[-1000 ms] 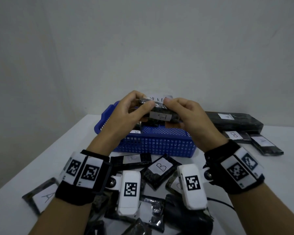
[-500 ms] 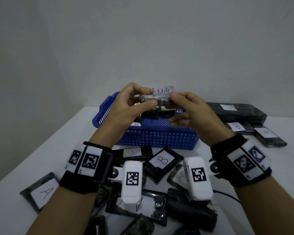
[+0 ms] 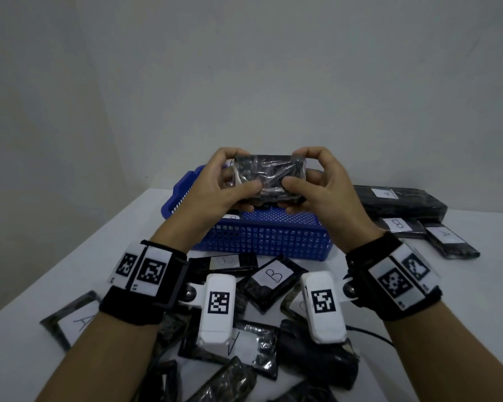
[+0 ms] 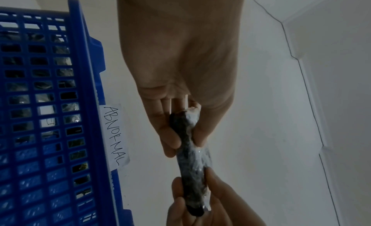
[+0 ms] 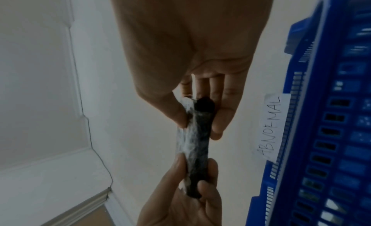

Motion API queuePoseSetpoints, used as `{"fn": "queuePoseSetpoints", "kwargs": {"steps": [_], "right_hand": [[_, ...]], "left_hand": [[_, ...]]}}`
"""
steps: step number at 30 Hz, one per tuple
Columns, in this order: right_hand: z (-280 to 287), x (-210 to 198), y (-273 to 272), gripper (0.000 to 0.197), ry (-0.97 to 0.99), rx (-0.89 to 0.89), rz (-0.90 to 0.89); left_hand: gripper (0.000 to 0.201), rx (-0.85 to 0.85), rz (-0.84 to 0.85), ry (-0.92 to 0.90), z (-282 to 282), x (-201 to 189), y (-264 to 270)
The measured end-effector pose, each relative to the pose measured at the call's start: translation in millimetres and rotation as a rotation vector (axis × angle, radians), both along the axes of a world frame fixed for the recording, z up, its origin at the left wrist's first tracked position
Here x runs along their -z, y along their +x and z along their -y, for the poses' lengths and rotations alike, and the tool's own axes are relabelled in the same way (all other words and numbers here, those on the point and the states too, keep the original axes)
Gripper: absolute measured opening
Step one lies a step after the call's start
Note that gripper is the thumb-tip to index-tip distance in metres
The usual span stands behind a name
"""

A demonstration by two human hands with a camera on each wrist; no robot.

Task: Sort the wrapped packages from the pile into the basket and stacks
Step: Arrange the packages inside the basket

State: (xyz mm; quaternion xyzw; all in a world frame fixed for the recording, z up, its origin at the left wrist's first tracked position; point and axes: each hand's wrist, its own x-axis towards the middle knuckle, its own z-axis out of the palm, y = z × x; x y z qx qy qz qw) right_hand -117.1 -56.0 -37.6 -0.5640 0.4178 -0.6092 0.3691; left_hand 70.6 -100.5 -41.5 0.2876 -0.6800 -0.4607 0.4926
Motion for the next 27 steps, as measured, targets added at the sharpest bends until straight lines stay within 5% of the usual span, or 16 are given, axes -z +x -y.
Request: {"fn": "queuePoseSetpoints", "kwargs": {"steps": [5, 12, 19, 27], "right_hand": [[0.9, -2.2, -2.9, 0.035, 0.147, -0.065, -0.004], [3.2, 3.0, -6.3, 0.027, -0.025, -0.01, -0.159], [5.5, 2.0, -5.1, 0.027, -0.015, -0.029, -0.043], [8.2, 6.6, -4.9, 0.022, -0.206, 0.071, -0.202]], "left_hand": [[0.038, -0.039, 0.06, -0.103, 0.3, -1.7, 0.6], [0.025, -0.068, 0.05, -0.138, -1.3, -3.8, -1.3], [0.021, -0.108, 0.092, -0.219, -0.7, -6.1, -3.0], [0.008, -0.015, 0.013, -0.06, -4.8, -9.2, -2.7]]}}
